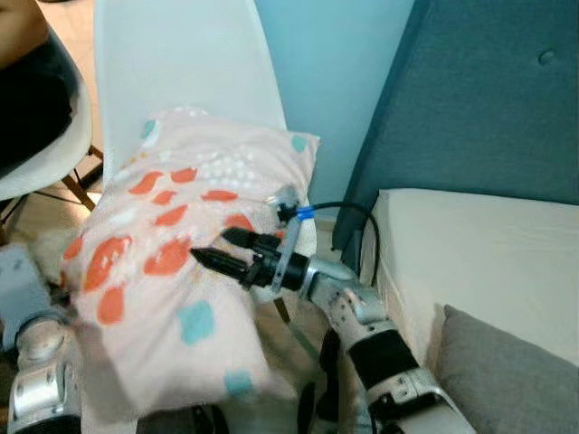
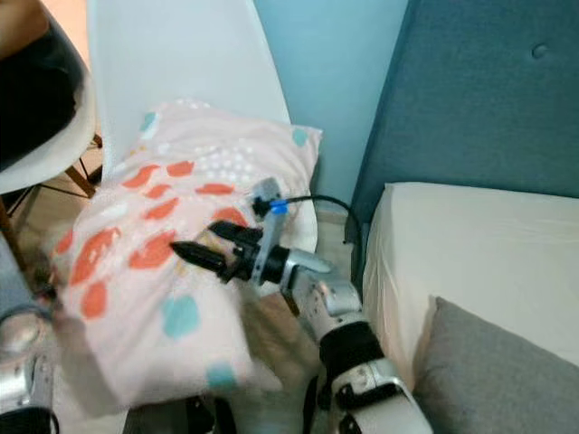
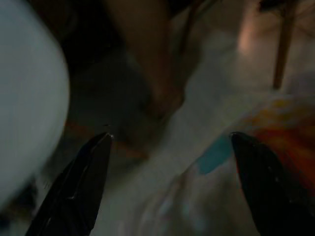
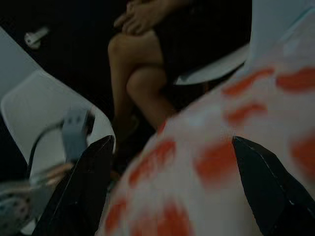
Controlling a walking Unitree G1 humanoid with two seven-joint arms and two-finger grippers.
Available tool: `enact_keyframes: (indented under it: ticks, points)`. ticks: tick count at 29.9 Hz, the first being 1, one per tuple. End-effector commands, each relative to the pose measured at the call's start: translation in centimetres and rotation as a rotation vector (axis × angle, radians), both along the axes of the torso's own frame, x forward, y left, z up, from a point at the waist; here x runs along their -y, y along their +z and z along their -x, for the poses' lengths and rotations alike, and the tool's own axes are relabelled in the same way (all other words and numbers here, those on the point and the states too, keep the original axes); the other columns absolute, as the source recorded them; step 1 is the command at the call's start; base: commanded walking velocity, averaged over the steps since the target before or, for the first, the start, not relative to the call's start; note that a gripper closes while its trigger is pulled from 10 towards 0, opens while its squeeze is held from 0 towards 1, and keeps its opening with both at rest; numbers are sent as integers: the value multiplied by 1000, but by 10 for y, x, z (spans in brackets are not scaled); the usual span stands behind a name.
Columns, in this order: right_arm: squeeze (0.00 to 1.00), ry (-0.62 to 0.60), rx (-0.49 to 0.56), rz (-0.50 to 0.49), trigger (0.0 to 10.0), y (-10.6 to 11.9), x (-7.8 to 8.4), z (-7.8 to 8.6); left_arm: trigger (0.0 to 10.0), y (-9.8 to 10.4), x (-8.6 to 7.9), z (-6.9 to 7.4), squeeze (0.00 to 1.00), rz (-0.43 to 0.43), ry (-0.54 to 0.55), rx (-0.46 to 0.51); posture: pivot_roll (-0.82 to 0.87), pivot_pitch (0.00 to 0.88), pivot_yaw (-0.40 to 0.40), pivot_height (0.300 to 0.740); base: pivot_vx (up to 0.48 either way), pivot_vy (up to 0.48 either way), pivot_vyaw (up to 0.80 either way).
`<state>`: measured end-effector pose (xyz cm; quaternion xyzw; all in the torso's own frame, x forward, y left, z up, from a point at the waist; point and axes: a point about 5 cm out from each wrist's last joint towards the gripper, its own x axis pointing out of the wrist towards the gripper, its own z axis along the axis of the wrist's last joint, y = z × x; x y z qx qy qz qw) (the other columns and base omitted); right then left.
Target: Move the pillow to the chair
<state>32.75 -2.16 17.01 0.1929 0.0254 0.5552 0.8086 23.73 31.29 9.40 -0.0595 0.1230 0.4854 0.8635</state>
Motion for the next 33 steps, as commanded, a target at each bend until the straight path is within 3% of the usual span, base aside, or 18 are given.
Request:
enact_keyframes:
  ticks: [1, 2, 4, 6, 10, 11, 13, 17, 23, 24, 25, 26, 33]
  points:
    - [0, 13, -17, -8, 10000, 0, -3, 3, 10000, -9, 3, 9, 0, 108, 42, 14, 41, 238, -42, 563, 0, 0, 0]
    - [0, 14, -26, -5, 10000, -2, -5, 4, 10000, -14, 13, 13, 0, 189, 45, 47, 41, 239, -40, 563, 0, 0, 0]
    - [0, 13, -27, -5, 10000, -2, -7, 5, 10000, -14, 16, 14, 0, 205, 39, 56, 42, 239, -40, 563, 0, 0, 0]
    - [0, 12, -35, -8, 10000, -3, -10, 6, 10000, -20, 30, 24, 0, 297, 80, 60, 48, 239, -39, 563, 0, 0, 0]
    - [0, 11, -34, -11, 10000, -2, -12, 6, 10000, -29, 38, 30, 0, 381, 91, 54, 48, 240, -42, 563, 0, 0, 0]
    - [0, 10, -31, -12, 10000, -1, -12, 5, 10000, -34, 45, 27, 0, 442, 39, 68, 47, 240, -44, 563, 0, 0, 0]
    - [0, 10, -30, -13, 10000, -1, -13, 5, 10000, -35, 48, 25, 0, 466, 3, 79, 48, 240, -44, 563, 0, 0, 0]
    - [0, 12, -24, -11, 10000, 0, -13, 5, 10000, -36, 64, 10, 0, 559, -209, 127, 45, 239, -46, 563, 0, 0, 0]
    - [0, 6, -14, -10, 10000, 1, -11, 4, 10000, -36, 71, 3, 0, 604, -293, 127, 42, 238, -42, 563, 0, 0, 0]
    - [0, 3, -13, -11, 10000, 1, -10, 4, 7255, -34, 74, 1, 0, 604, -327, 121, 41, 237, -42, 563, 0, 0, 0]
    - [0, 2, -13, -12, 10000, 1, -10, 4, 7255, -33, 74, 0, 0, 599, -338, 116, 41, 237, -42, 563, 0, 0, 0]
    - [0, 0, -12, -12, 10000, 1, -9, 4, 0, -33, 74, 0, 0, 602, -343, 124, 41, 236, -41, 563, 0, 0, 0]
    - [0, -13, -8, -11, 10000, 1, -8, 2, 0, -36, 65, -1, 0, 556, -322, 97, 40, 235, -40, 563, 0, 0, 0]
